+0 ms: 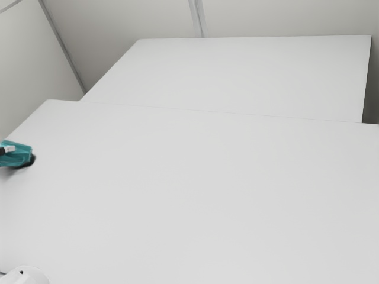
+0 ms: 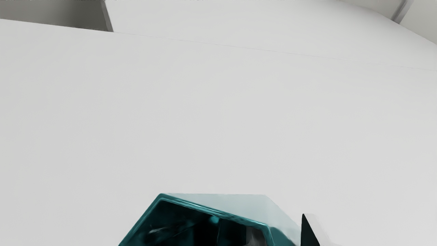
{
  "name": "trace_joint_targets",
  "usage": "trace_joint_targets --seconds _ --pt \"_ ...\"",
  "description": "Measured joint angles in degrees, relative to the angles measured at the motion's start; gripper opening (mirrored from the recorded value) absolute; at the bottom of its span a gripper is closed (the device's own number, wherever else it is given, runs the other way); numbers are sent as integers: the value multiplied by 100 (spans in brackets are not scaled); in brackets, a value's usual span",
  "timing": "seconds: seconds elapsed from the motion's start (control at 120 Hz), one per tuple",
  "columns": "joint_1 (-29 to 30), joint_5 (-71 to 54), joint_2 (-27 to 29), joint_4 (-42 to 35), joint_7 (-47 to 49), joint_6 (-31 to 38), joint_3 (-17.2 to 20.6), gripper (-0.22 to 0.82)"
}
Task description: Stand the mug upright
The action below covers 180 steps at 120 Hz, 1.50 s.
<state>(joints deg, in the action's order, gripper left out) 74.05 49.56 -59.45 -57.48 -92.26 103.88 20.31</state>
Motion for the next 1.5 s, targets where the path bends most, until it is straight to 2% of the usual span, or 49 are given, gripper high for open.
trace_joint_targets --seconds 0.117,0.283,0.392,0.433,0.567,0.6,0.667,0.708,0.817,0.908,0.992,1.108,1.217,1.325,1.5 --pt "-29 36 41 6 31 -7 -1 -12" --pt "-78 68 93 15 75 1 -8 -15" --pt "-262 116 235 -23 98 9 -314 -17" --pt "-360 154 410 -132 106 16 -448 -17" --pt "-688 225 1548 -1402 148 224 -570 -18" --pt "-1000 231 1882 -1736 177 310 -763 -18" --pt "-2029 220 2529 -2270 293 487 -1445 -18" --pt "-2630 142 2925 -2598 394 640 -1709 -18" --pt "-3901 -390 3717 -3393 809 1064 -2047 -18" --pt "-4928 -1364 4027 -3618 1418 1271 -2212 -18" --pt "-5636 -2264 4226 -3783 2104 1348 -2241 -18" --pt "-6344 -3384 4491 -3976 3147 1228 -2216 -18" --pt "-6719 -4350 4785 -4377 4054 1123 -2195 -18" --pt "-7083 -4987 4658 -4455 4846 1101 -2188 -18" --pt "-7242 -5404 4329 -4577 5919 1267 -2192 -18"
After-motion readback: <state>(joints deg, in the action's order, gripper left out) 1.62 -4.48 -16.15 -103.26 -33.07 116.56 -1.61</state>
